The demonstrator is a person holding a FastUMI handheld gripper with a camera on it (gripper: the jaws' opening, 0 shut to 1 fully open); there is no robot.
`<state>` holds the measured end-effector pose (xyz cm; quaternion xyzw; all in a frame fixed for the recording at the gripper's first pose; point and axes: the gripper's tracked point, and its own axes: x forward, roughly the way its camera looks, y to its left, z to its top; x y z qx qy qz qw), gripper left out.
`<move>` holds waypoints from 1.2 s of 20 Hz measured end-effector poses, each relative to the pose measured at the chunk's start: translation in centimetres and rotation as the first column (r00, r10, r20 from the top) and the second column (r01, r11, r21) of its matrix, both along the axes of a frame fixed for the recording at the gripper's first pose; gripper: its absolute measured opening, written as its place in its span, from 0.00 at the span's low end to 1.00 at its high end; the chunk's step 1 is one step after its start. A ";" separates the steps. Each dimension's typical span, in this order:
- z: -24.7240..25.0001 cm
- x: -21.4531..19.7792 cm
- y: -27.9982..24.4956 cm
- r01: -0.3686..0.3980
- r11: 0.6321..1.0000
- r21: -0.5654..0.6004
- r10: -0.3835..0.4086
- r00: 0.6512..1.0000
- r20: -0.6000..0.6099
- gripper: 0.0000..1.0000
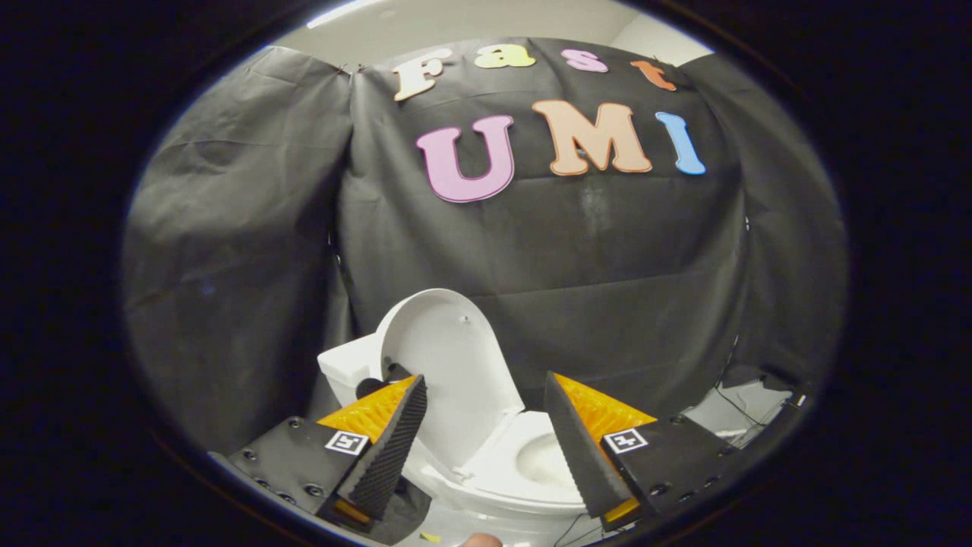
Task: Open the toilet lid.
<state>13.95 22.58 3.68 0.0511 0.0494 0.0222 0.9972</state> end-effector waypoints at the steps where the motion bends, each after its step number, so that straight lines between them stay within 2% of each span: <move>1: 0.0 -0.5 -1.0 -0.002 1.000 -0.018 0.002 1.000 0.003 0.96; 3: 0.2 -1.5 -3.9 0.016 0.998 -0.055 -0.016 1.000 0.013 0.96; 6: -1.4 -2.7 -6.8 0.010 0.994 -0.106 -0.015 0.999 -0.043 0.97; 10: -2.9 -4.2 -9.1 -0.021 0.992 -0.125 0.013 0.997 -0.071 0.97; 14: -4.9 -5.4 -11.9 0.039 0.987 -0.153 -0.056 0.993 -0.109 0.97; 20: -3.8 -5.8 -14.3 0.159 0.985 -0.066 -0.162 0.986 -0.031 0.97; 24: -3.3 -6.3 -15.0 0.194 0.977 -0.093 -0.194 0.981 0.000 0.96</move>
